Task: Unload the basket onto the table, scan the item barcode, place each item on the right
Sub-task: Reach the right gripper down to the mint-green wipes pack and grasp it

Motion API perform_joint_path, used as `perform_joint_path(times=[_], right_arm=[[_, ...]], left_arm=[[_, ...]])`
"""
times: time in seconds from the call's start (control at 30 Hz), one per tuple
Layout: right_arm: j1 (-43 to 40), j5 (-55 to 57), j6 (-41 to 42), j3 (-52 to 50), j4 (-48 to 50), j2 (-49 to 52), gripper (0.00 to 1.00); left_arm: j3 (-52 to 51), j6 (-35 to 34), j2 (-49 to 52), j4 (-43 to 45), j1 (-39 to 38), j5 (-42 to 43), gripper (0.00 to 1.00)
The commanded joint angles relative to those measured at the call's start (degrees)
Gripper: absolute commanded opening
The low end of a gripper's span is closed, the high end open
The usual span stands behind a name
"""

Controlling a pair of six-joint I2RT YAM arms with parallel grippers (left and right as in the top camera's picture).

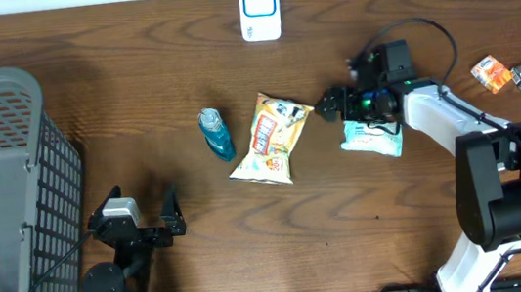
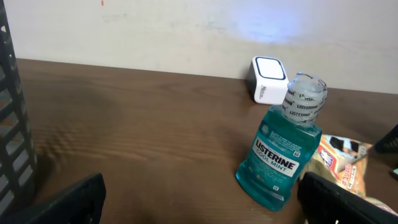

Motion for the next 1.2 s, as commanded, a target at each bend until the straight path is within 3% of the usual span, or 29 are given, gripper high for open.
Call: perform_joint_path(times=[0.0,0.13,0.4,0.63,0.93,1.1,1.17], right_arm=[[1.18,6.93,-8.96,6.54,-8.11,-1.64,0.99],[2.67,19.26,-11.82,10.75,-16.11,-5.16,0.99],[8.02,34.36,-16.68,8.79,-27.32,-8.98,0.99],[13.51,45.77,-18.62,1.53,-24.50,-8.85,0.99],[13.53,44.85,-23.85,-4.81,-18.36,-8.72,0.99],[13.60,44.87,-25.73,-9.66,-13.66,-8.24,0.94],[13.57,45.77,-25.68,-12.07,-11.21,-8.24,0.87]], left_arm=[[-1.01,0.52,-0.28,-1.60,-0.13,0.94,0.98],[-1.01,0.52,-0.28,-1.60,-0.11,0.94,0.98],[-1.01,0.52,-0.28,-1.60,-0.13,0.94,0.98],[-1.01,0.50,-0.28,-1.60,-0.13,0.94,0.98],[-1.01,0.52,-0.28,-1.60,-0.13,0.94,0.98],[-1.01,0.50,-0.28,-1.60,-0.11,0.94,0.98],[-1.01,0.50,-0.28,-1.60,-0.13,0.94,0.98]])
